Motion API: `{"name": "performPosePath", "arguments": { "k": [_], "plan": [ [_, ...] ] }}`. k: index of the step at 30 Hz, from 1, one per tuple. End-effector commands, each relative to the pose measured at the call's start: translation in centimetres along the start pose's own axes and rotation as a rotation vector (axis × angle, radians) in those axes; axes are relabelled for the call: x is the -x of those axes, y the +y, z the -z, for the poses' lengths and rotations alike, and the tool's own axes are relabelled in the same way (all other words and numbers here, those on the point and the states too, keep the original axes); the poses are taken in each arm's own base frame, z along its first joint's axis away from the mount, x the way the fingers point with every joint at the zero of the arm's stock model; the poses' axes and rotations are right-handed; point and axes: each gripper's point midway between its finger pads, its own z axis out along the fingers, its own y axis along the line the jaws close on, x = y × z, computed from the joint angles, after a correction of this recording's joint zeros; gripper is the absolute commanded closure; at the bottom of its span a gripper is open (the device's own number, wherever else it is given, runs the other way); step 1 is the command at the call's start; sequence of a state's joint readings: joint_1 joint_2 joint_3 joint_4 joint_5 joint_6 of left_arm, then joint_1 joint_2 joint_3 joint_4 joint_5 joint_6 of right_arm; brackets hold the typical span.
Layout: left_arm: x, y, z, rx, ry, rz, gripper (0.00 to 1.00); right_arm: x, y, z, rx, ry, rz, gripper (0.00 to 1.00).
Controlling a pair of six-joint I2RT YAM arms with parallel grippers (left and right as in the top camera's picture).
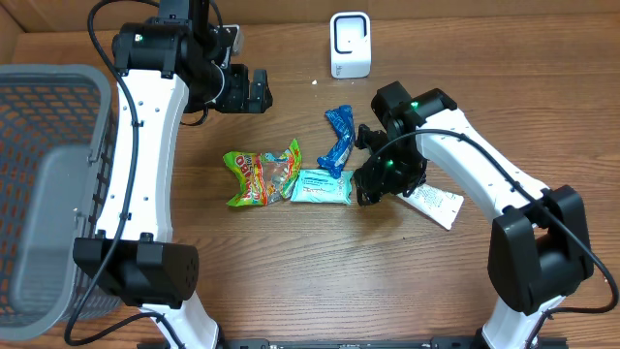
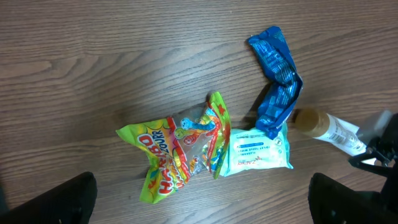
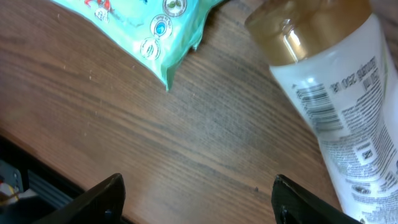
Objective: Scan the item barcode
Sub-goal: 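Lower the right gripper toward the tube's cap end near the wipes, then grasp the white tube's cap end with the right gripper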
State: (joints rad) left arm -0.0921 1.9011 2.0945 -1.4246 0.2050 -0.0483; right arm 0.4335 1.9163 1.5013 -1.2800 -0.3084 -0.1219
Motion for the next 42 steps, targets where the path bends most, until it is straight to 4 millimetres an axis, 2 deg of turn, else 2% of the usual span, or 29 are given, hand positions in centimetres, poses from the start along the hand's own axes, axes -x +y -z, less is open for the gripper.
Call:
{"name": "performPosePath", "arguments": {
  "k": [1, 4, 9, 29, 42],
  "plan": [
    [0.3, -0.4, 0.6, 0.0, -0.02, -0.029, 0.0, -0.5, -0.2, -0.8, 0.009, 0.008, -0.044, 0.25],
    [0.3, -0.4, 0.6, 0.0, -0.02, -0.029, 0.0, -1.5, -0.5, -2.0, 0.01, 0.037, -0.063, 0.25],
    [0.3, -0.4, 0.6, 0.0, -0.02, -0.029, 0.0, -1.9, -0.6, -2.6, 0.015, 0.05, -0.067, 0.27],
    [0.3, -0.4, 0.6, 0.0, -0.02, -0.029, 0.0, -1.3, -0.3, -2.7, 0.035, 0.023, -0.057, 0.28],
    [0.3, -0.4, 0.6, 0.0, -0.02, -0.029, 0.0, -1.1, -0.5, -2.7, 0.023, 0.016, -0.043, 0.24]
  ]
}}
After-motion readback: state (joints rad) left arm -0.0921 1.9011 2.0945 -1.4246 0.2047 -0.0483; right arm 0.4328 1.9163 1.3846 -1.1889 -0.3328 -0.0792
